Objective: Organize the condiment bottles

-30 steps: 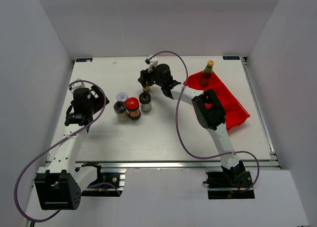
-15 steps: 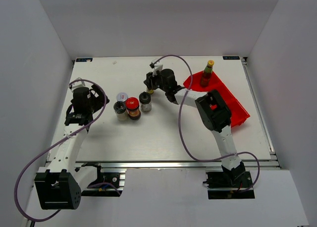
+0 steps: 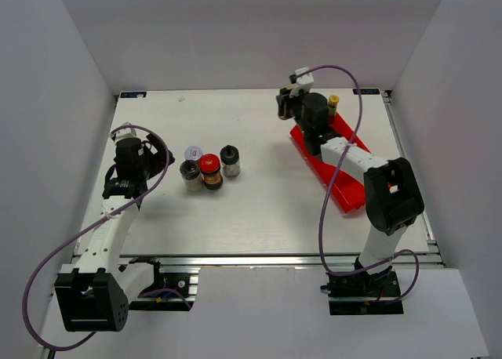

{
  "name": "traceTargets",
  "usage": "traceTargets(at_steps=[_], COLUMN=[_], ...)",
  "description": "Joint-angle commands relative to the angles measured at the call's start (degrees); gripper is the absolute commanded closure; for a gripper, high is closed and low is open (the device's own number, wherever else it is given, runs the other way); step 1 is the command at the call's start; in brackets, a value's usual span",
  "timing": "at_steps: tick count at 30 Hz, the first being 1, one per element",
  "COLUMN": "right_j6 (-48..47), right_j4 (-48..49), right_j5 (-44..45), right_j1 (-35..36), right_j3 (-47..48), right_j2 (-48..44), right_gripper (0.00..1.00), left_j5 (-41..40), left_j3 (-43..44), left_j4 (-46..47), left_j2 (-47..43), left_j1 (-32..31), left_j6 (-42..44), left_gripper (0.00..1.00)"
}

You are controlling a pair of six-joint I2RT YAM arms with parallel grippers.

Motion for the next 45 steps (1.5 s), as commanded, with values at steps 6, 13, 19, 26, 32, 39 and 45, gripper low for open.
traceTargets(at_steps=[6, 13, 19, 26, 32, 39, 45], right_j6=[3.4, 0.4, -0.7, 1.1, 1.3, 1.3, 1.3], right_j4=[3.2, 3.9, 3.8, 5.2, 5.7, 5.0, -0.2], right_j5=[-3.9, -1.7, -1.6, -0.9, -1.3, -1.7, -3.2], right_j1=[-11.3, -12.0, -12.2, -13.5, -13.9, -13.9, -14.0], right_j3=[-5.4, -5.8, -4.0, -3.4, -5.6, -7.6, -7.2], right_j2=[-2.3, 0.8, 5.4, 9.2, 8.9, 4.6, -1.5], right_gripper=[0.83, 0.84, 0.84, 0.80, 0.52, 0.28, 0.19], left_j5=[0.8, -4.2, -6.8, -6.7, -7.3, -6.3, -6.4], left_j3=[0.2, 1.5, 1.8, 1.6, 1.4, 2.2, 3.2], left_j4=[1.6, -0.5, -1.3, -0.1, 0.1, -0.3, -2.0], left_j2=[-0.9, -0.3, 0.4, 1.2, 2.6, 2.7, 2.7], left_j1=[0.0, 0.0, 0.0, 0.0, 0.0, 0.0, 0.0], left_j6=[0.6, 0.6, 0.7, 1.2, 1.3, 1.0, -0.8], left_gripper=[0.02, 0.02, 0.02, 0.02, 0.02, 0.02, 0.02])
